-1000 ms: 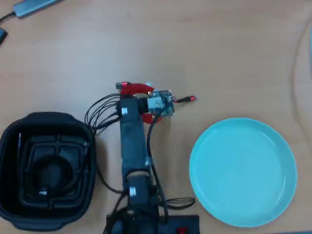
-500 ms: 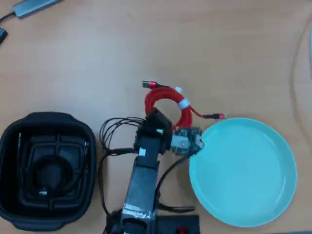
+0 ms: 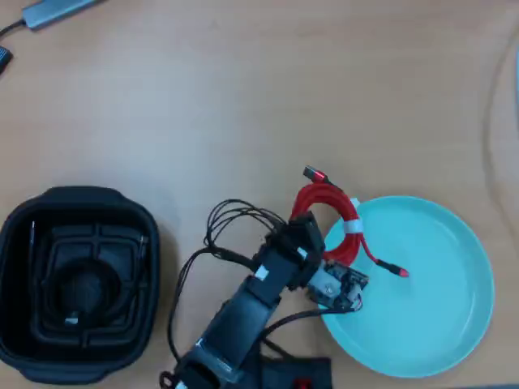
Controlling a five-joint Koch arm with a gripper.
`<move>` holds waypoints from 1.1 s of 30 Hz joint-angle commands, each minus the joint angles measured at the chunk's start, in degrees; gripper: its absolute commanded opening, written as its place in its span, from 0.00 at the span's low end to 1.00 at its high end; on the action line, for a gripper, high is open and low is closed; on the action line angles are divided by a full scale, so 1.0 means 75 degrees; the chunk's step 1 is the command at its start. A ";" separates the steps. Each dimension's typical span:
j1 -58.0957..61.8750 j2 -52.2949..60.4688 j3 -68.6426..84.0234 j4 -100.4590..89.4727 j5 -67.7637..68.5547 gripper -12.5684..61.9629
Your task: Put a black charging cable in a black bowl and put a red charging cable in a green bowl
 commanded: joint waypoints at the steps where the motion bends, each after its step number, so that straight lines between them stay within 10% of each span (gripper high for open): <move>1: 0.0516 0.0305 -0.0680 -0.0410 -0.0305 0.08; 33: 0.3234 -0.3914 -0.0820 -0.1652 -0.0187 0.08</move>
